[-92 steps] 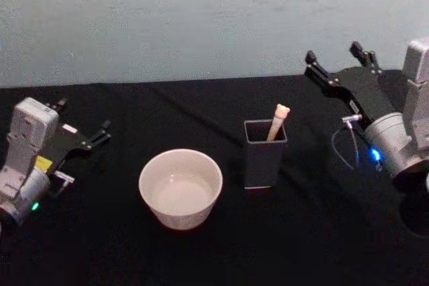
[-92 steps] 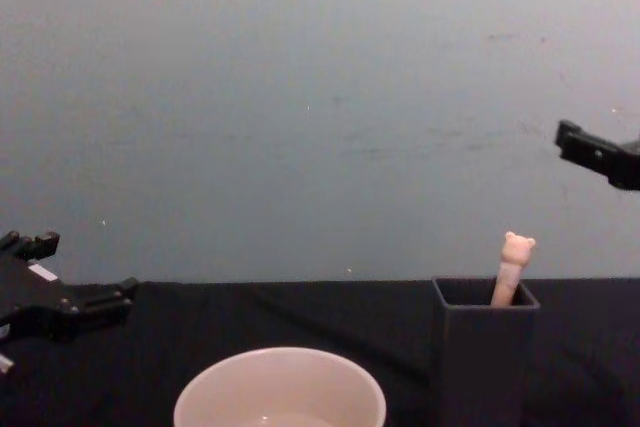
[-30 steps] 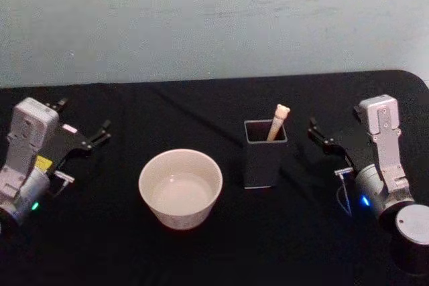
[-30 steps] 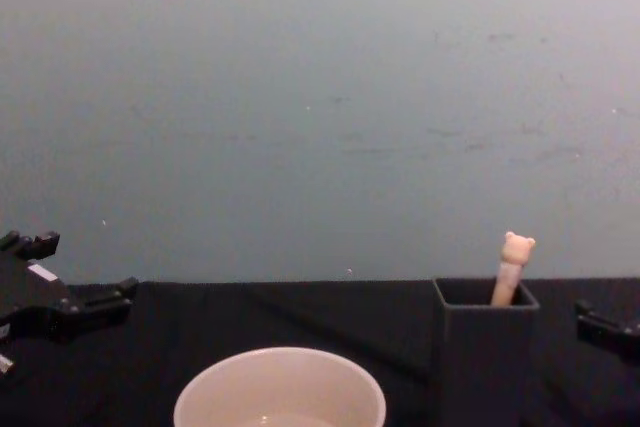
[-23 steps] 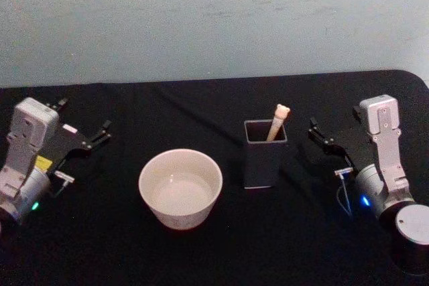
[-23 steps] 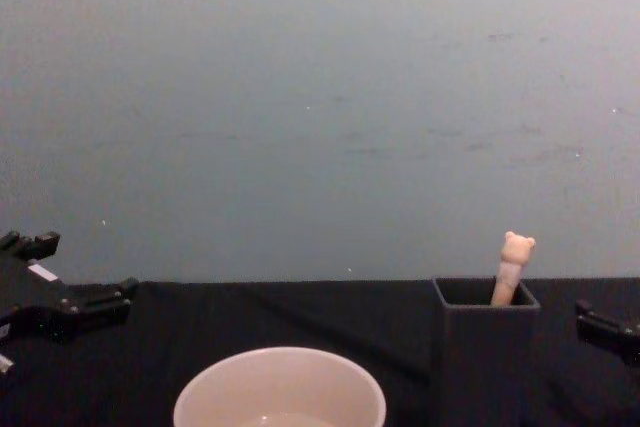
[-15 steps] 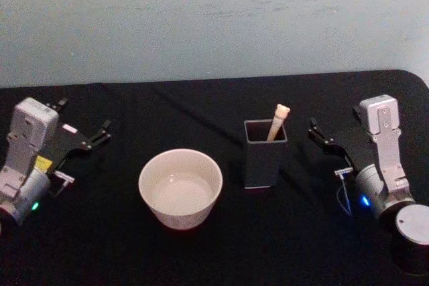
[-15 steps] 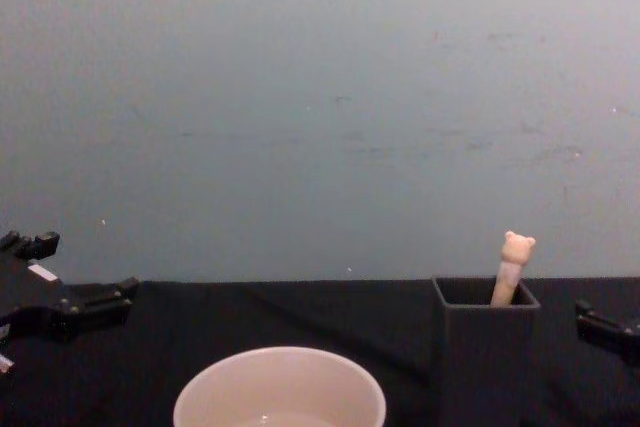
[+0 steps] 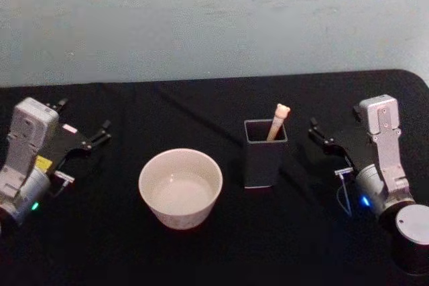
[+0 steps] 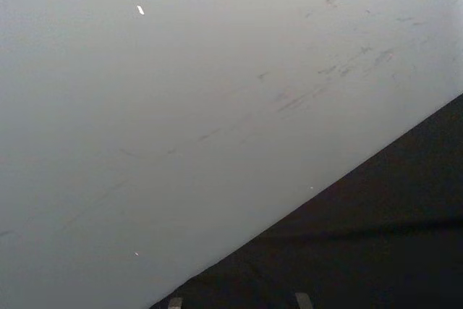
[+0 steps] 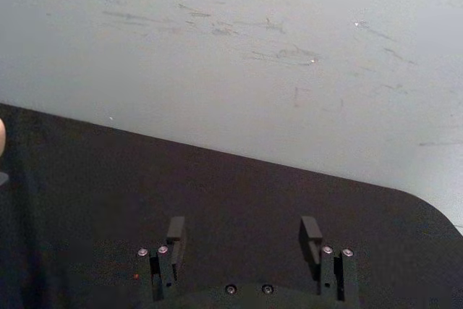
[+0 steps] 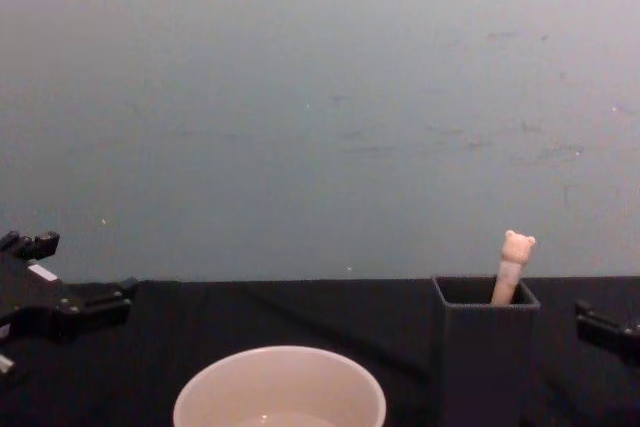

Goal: Pick up the stirring spoon with one hand, stir inside the cup, then place it back in its original position.

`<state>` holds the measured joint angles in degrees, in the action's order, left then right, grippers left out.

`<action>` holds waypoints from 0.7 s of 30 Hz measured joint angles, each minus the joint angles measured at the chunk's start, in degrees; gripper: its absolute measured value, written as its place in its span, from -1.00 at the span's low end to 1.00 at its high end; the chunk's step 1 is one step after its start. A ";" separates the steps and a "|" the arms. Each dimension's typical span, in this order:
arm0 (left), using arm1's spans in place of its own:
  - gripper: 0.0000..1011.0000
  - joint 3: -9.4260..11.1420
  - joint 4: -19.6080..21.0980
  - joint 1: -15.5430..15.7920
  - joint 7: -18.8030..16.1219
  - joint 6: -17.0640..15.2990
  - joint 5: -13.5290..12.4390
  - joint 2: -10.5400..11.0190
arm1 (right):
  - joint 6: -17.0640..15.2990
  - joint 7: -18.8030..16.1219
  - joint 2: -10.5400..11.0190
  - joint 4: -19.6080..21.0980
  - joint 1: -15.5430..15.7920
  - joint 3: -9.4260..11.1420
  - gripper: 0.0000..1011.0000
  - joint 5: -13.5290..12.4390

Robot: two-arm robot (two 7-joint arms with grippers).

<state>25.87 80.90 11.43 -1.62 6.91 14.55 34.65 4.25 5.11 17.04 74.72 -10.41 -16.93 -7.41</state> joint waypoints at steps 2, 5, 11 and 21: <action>0.98 0.00 0.00 0.00 0.00 0.00 0.00 0.00 | 0.00 0.00 0.00 0.00 0.00 0.00 0.98 0.00; 0.98 0.00 0.00 0.00 0.00 0.00 0.00 0.00 | -0.01 0.00 0.00 0.00 0.00 0.00 0.98 0.00; 0.98 0.00 0.00 0.00 0.00 0.00 0.00 0.00 | -0.01 0.00 0.00 0.00 0.00 0.00 0.98 0.00; 0.98 0.00 0.00 0.00 0.00 0.00 0.00 0.00 | -0.01 0.00 0.00 0.00 0.00 0.00 0.98 0.00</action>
<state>25.86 80.90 11.43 -1.62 6.91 14.55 34.65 4.24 5.11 17.04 74.72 -10.41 -16.92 -7.41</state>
